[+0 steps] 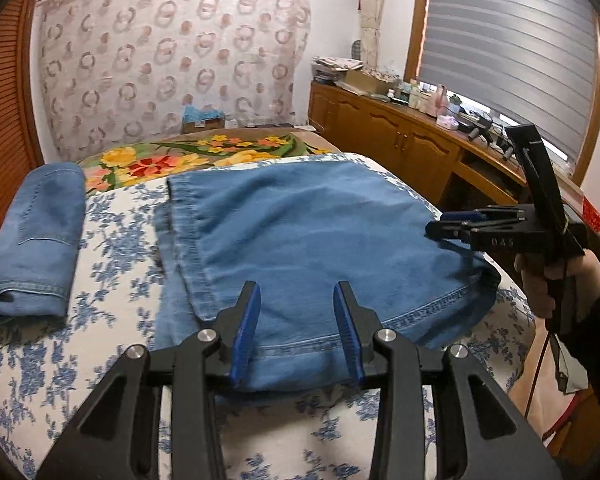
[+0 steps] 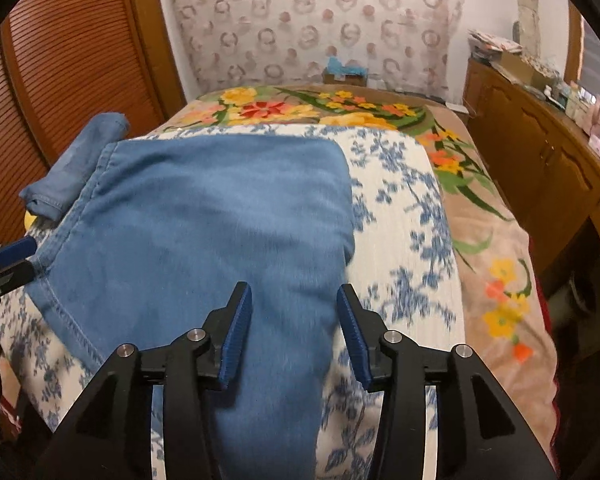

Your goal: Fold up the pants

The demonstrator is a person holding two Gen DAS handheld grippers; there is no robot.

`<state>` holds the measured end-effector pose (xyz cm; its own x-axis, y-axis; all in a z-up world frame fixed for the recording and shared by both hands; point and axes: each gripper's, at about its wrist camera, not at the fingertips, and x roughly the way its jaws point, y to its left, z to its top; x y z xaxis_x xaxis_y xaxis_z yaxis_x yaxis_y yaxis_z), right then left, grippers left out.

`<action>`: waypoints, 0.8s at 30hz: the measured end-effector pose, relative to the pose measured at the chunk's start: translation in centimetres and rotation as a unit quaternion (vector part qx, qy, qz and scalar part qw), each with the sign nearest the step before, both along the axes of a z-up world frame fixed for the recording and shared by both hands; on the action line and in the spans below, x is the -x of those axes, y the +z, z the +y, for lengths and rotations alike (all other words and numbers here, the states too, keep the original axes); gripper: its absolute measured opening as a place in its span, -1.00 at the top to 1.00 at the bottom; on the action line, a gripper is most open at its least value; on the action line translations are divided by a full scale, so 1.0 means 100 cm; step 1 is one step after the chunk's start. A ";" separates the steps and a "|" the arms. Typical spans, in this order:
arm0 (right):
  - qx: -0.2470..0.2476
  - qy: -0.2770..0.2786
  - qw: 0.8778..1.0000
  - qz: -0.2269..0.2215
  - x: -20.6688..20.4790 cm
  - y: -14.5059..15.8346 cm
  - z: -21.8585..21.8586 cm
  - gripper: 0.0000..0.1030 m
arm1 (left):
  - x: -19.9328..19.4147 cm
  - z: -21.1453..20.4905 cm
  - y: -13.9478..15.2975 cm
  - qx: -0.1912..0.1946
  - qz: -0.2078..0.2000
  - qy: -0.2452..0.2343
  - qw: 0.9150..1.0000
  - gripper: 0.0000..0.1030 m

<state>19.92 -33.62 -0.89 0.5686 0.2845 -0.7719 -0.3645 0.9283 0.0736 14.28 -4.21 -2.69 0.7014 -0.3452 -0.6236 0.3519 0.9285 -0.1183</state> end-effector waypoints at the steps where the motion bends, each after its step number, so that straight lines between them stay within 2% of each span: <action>1: -0.006 -0.001 1.000 0.000 0.004 -0.002 -0.002 0.12 | 0.000 -0.004 -0.001 -0.002 0.001 -0.004 1.000 0.28; 10: -0.013 -0.020 1.000 -0.010 0.029 -0.003 -0.013 -0.01 | -0.001 -0.029 -0.011 -0.011 0.007 -0.023 1.000 0.28; 19: -0.031 -0.023 0.999 -0.004 0.041 -0.008 -0.017 -0.13 | 0.001 -0.044 -0.039 -0.037 0.030 -0.028 0.998 0.28; 24: -0.035 -0.028 0.999 -0.001 0.043 -0.015 -0.021 -0.21 | 0.004 -0.044 -0.046 -0.032 0.027 -0.028 0.999 0.28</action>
